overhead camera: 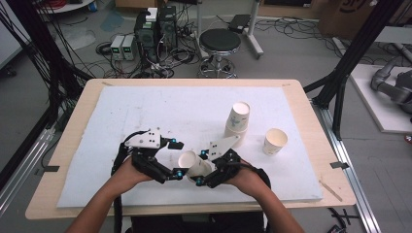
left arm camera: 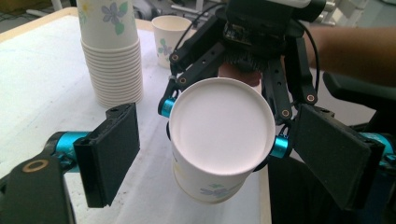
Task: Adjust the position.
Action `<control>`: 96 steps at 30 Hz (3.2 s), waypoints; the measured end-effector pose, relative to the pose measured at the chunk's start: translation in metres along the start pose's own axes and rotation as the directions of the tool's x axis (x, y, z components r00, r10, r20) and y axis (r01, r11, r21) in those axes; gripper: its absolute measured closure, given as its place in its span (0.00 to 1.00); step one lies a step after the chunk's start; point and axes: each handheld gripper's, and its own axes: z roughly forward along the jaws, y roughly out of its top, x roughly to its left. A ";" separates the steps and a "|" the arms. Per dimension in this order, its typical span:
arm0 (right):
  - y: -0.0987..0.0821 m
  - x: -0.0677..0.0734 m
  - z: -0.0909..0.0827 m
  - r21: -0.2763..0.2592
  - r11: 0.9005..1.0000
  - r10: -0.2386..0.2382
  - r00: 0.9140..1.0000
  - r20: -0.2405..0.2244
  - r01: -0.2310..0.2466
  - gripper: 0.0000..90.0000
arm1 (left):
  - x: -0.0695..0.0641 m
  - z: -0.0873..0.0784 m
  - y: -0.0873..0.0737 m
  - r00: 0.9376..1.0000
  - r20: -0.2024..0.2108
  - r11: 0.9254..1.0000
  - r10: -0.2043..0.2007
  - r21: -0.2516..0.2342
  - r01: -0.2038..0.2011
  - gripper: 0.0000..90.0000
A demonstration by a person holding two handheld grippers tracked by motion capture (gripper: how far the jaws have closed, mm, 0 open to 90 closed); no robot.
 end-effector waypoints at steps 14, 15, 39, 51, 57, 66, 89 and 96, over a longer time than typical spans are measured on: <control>0.030 0.001 0.003 0.208 0.972 -0.107 0.994 -0.018 0.108 0.36 | 0.003 0.008 0.002 1.000 0.015 0.993 -0.005 0.122 0.003 0.18; 0.032 0.001 0.003 0.222 0.968 -0.113 0.993 -0.019 0.114 0.36 | 0.003 0.009 0.002 1.000 0.014 0.992 -0.003 0.129 0.001 0.18; 0.038 -0.001 0.003 0.301 0.948 -0.101 0.994 -0.027 0.105 0.23 | 0.005 0.012 -0.009 0.999 0.048 0.985 -0.007 0.175 -0.002 0.40; 0.015 -0.007 -0.030 0.010 1.000 0.013 0.999 0.032 -0.013 0.23 | 0.008 0.000 -0.028 0.999 -0.005 0.998 -0.053 0.037 0.053 0.40; 0.001 -0.005 -0.035 -0.082 0.996 0.051 0.996 0.066 -0.045 0.23 | 0.008 -0.004 -0.032 0.998 -0.028 0.999 -0.053 -0.010 0.053 0.40; -0.019 0.000 -0.039 -0.193 0.978 0.097 0.989 0.113 -0.074 0.23 | 0.009 -0.010 -0.033 0.998 -0.042 0.997 -0.053 -0.066 0.050 0.40; -0.051 0.003 -0.042 -0.305 0.945 0.149 0.985 0.089 -0.116 0.23 | 0.006 -0.011 -0.026 1.000 0.006 0.985 -0.028 -0.168 0.029 0.40; -0.049 0.004 -0.039 -0.298 0.948 0.136 0.988 0.066 -0.111 0.23 | 0.004 -0.011 -0.026 1.000 0.021 0.985 -0.022 -0.170 0.025 0.40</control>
